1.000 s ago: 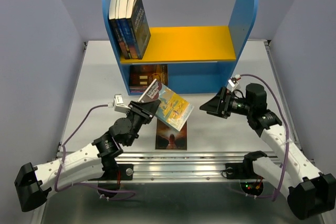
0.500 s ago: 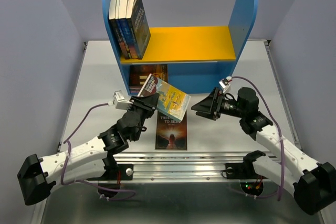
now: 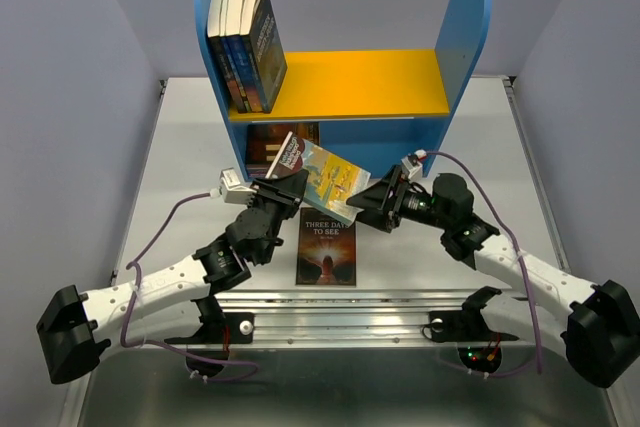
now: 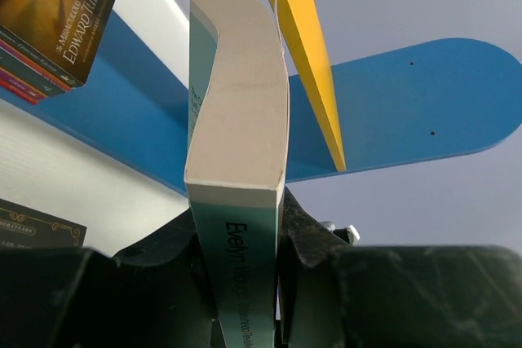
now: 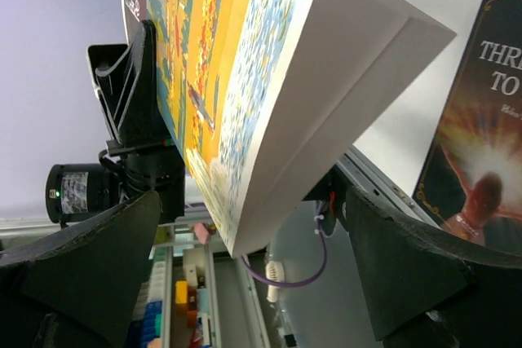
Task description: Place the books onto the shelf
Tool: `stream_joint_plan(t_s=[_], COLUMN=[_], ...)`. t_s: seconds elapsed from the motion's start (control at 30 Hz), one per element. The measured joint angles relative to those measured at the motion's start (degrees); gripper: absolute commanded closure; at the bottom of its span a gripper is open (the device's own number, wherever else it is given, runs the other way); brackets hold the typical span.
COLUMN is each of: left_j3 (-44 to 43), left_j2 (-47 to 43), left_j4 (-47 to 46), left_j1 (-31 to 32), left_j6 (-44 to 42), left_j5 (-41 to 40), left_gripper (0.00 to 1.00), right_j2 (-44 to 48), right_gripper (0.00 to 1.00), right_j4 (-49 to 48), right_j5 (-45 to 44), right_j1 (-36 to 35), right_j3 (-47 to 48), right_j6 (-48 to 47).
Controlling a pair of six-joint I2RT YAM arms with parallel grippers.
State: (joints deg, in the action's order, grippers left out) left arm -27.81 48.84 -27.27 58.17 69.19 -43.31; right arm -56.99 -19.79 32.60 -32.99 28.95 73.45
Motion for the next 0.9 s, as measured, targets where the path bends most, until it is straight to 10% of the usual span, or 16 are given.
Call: stream_joint_plan(t_s=[0.9], left_j3=[2.40], left_j2=[-4.72], left_j4=[-6.19], left_j1=[1.90], left_j6=[-2.82], left_j5=[0.11], left_gripper=[1.00], right_j2=[-5.40], right_gripper=[0.15], right_j4=[-12.74], right_j5=[-15.50], right_j1=[-3.87], right_j3=[0.22], right_j6=[6.78])
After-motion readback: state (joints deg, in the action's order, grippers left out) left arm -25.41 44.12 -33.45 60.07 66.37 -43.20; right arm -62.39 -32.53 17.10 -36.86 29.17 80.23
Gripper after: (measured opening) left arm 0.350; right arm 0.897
